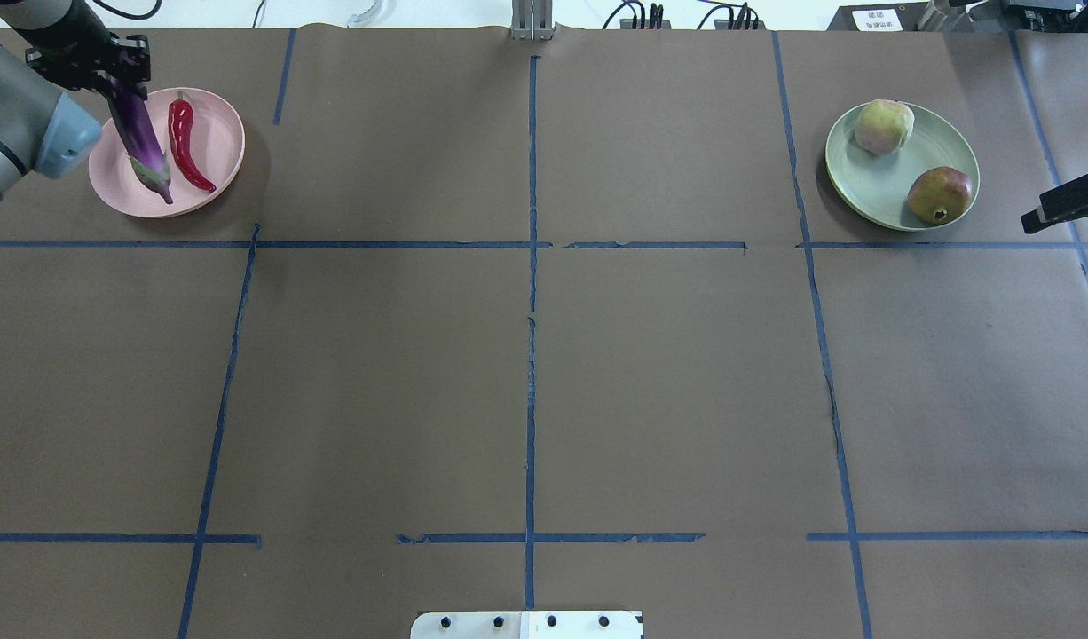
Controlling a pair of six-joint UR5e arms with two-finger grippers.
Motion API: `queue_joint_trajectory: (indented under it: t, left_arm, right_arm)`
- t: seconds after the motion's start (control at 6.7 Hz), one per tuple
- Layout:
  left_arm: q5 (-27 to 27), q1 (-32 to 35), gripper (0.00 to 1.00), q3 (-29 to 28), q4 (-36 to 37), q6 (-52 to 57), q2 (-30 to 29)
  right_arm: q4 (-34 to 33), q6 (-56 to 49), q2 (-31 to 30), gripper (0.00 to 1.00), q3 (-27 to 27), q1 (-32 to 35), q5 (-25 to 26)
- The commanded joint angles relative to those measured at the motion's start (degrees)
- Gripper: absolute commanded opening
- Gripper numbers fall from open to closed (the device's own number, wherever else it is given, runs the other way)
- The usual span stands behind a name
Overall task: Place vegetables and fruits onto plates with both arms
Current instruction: 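Carry the eggplant onto the pink plate and release it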
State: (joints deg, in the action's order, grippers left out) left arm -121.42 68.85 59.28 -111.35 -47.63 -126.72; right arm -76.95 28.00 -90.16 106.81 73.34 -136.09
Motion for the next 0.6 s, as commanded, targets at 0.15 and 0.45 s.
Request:
queue_joint_trajectory:
  t: [0.15, 0.45]
  left_arm:
    - [-0.58, 0.5, 0.18, -9.36, -6.95, -0.09, -2.22]
    - [-0.66, -2.48, 0.33, -9.44, -7.99, -0.09, -1.69]
  right_arm:
    - [-0.04, -0.14, -0.19, 1.0, 0.24, -0.04, 0.29]
    - [-0.04, -0.05, -0.19, 1.0, 0.24, -0.04, 0.3]
